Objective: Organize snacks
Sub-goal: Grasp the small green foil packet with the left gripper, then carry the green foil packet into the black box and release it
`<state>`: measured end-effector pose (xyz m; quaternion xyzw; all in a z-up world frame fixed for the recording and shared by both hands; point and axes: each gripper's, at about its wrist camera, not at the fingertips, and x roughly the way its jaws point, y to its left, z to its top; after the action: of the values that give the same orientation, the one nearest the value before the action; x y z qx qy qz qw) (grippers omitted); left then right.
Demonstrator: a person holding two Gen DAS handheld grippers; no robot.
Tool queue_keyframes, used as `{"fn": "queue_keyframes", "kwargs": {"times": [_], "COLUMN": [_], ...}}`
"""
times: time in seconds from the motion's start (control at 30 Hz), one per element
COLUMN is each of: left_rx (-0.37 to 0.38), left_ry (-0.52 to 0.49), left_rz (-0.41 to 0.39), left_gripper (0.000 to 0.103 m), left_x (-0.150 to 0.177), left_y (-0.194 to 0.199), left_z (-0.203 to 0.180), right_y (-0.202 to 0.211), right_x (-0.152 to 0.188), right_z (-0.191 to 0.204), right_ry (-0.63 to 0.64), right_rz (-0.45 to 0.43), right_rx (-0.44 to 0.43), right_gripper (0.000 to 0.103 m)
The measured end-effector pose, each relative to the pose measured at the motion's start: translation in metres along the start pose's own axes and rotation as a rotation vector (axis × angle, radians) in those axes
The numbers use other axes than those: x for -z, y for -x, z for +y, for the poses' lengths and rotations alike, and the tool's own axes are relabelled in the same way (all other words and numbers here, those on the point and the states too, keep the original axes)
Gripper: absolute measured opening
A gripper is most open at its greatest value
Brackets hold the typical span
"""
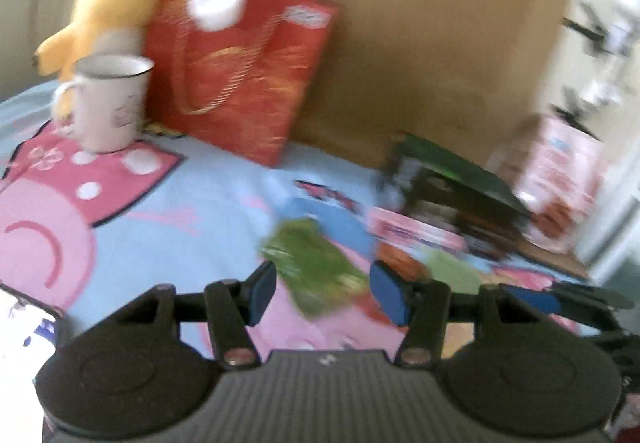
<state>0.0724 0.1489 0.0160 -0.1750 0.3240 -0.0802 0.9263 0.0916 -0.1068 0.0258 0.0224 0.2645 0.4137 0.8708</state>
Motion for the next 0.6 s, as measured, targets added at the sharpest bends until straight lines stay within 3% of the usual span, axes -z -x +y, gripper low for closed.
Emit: {"fn": "queue_keyframes", "kwargs": {"times": [0.1,0.2,0.33,0.37,0.43,0.5,0.6], "left_rx": [0.025,0.079,0.129,0.126,0.12,0.116,0.138], "left_ry": [0.131,0.223,0.2,0.189,0.175,0.216,0.266], "left_rz": [0.045,0.101,0.09,0.082,0.068,0.053,0.058], "left_gripper": [0.058,0.058,0.058,0.058,0.056,0.049,0.043], "left_x": [-0.01,-0.007,0.0,0.001,0.003,0.005,0.007], "left_y": [-0.026,-0.045,-0.055,-0.055,-0.054,-0.051,-0.048], "left_z": [0.022,0.036,0.031,0.029,0.027,0.034,0.041], "right_y": [-0.047,-0.092,-0.134,-0.136,-0.135,-0.128,-0.108], "right_x": [-0.021,-0.035,-0.041,-0.042,-0.041,-0.035,-0.026], "right_z": [-0.012,-0.01,-0.017,-0.018,-0.023,-0.023,-0.027], "right_ry": [0.004,0.113,0.134,0.126,0.063,0.036,-0.056], "right_rz": [0.095,0.222,0.383,0.37,0.362,0.325,0.28], "right_rx": [-0.036,-0.012,-0.083,-0.098,-0.113,-0.091,-0.116], "right_gripper": [0.05,0.051,0.058,0.062,0.057,0.034,0.029]}}
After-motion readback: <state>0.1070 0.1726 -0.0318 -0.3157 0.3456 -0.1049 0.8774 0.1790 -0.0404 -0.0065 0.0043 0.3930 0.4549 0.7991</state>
